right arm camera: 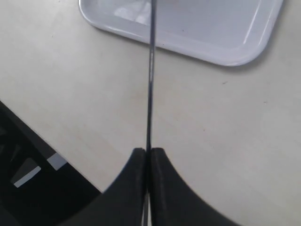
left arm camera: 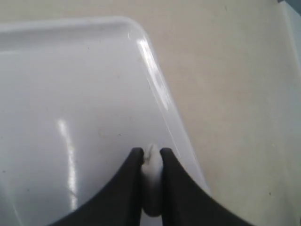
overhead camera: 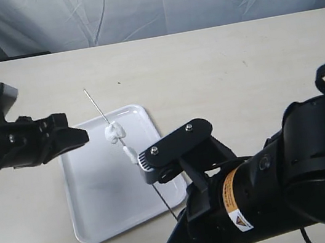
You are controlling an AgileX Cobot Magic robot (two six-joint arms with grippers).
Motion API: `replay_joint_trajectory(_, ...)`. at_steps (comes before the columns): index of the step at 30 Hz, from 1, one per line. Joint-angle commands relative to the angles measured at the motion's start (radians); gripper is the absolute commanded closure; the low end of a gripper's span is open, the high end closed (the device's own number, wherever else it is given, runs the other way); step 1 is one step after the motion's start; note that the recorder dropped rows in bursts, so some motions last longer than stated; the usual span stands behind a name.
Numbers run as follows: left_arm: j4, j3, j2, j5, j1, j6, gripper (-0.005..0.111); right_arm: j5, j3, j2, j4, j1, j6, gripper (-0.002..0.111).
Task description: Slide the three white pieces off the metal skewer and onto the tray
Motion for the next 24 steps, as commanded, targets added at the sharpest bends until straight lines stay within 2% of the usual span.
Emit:
replay_joint_trajectory(1,-0.057,0.0,0.075,0.015,-0.076,0.051,0.096,-0.005,0.0,-0.009,-0.008,0.003,0.001,0.109)
replay_joint_trajectory(7,-0.139,0.0,0.142,0.0,-0.098,0.118,0.095,-0.001,0.0,-0.009,-0.008,0.003,0.001,0.109)
replay_joint_trajectory(13,-0.148,0.0,0.18,-0.006,-0.098,0.138,0.072,-0.005,0.0,-0.009,-0.008,0.003,0.001,0.109)
replay_joint_trajectory(20,-0.18,0.0,0.181,-0.077,-0.098,0.138,0.061,-0.013,0.0,-0.009,-0.01,0.003,0.001,0.109)
replay_joint_trajectory(24,-0.181,0.0,0.181,-0.051,-0.098,0.136,0.049,-0.013,0.0,-0.009,-0.01,0.003,0.001,0.109)
